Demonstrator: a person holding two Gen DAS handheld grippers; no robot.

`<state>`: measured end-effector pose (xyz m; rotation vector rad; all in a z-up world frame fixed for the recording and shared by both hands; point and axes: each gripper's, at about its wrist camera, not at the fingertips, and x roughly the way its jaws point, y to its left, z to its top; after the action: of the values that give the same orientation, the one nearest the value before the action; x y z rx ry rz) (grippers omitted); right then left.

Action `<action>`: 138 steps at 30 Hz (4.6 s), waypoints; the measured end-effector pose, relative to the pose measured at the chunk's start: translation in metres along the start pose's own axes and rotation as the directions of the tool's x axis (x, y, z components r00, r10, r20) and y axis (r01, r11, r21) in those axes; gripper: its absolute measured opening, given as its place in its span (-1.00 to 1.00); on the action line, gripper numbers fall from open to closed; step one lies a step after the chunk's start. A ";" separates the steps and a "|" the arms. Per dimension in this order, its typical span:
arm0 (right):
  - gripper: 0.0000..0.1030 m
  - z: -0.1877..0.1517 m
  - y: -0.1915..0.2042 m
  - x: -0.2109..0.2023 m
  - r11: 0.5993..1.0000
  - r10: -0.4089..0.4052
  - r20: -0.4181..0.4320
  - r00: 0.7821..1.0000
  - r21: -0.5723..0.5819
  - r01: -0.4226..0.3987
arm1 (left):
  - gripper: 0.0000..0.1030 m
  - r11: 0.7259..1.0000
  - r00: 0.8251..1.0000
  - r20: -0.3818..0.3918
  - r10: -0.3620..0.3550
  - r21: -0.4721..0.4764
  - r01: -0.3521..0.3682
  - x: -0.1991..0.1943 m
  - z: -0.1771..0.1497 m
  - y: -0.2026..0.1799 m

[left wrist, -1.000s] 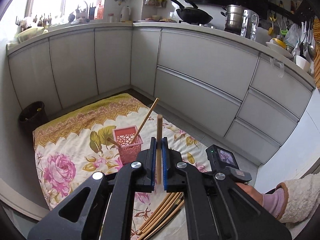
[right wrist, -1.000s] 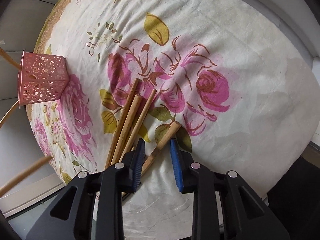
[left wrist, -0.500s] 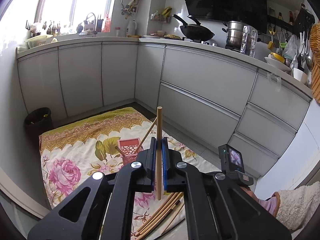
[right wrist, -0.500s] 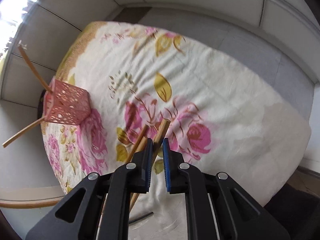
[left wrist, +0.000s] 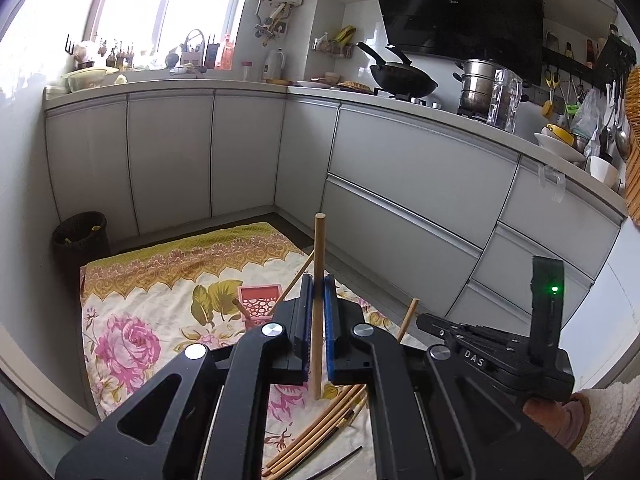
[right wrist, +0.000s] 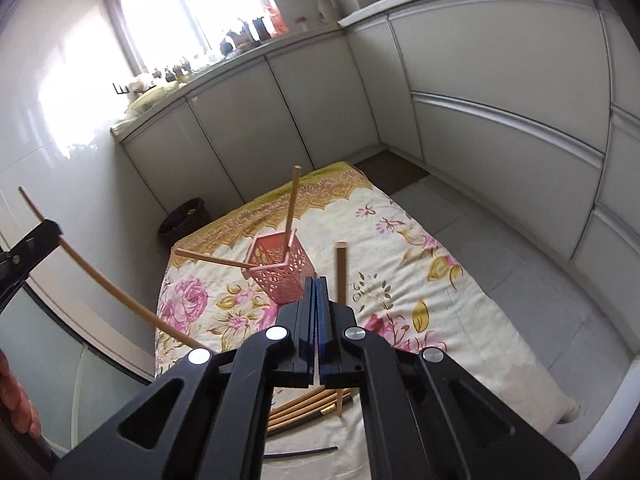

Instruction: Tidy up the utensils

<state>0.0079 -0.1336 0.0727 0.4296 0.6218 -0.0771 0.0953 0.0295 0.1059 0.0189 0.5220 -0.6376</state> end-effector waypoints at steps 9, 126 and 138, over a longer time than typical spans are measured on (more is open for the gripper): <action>-0.98 0.014 -0.028 0.000 0.991 0.019 -0.085 0.996 0.134 -0.007 | -0.91 1.000 1.000 -0.008 -0.004 -0.006 0.004 0.005 -0.001 -0.008; 0.85 0.063 0.054 0.102 0.991 0.085 0.457 0.885 -0.127 -0.029 | 0.62 0.854 0.883 0.219 0.415 -0.429 -0.295 -0.029 -0.008 0.094; 0.88 0.017 -0.025 0.014 0.979 -0.196 0.159 0.968 -0.028 0.203 | 0.86 0.939 0.951 0.145 0.274 -0.255 -0.232 -0.021 -0.007 0.042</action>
<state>0.0237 -0.1623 0.0677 0.3141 0.5098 -0.2861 0.1020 0.0768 0.1033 -0.1911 0.4095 -0.3166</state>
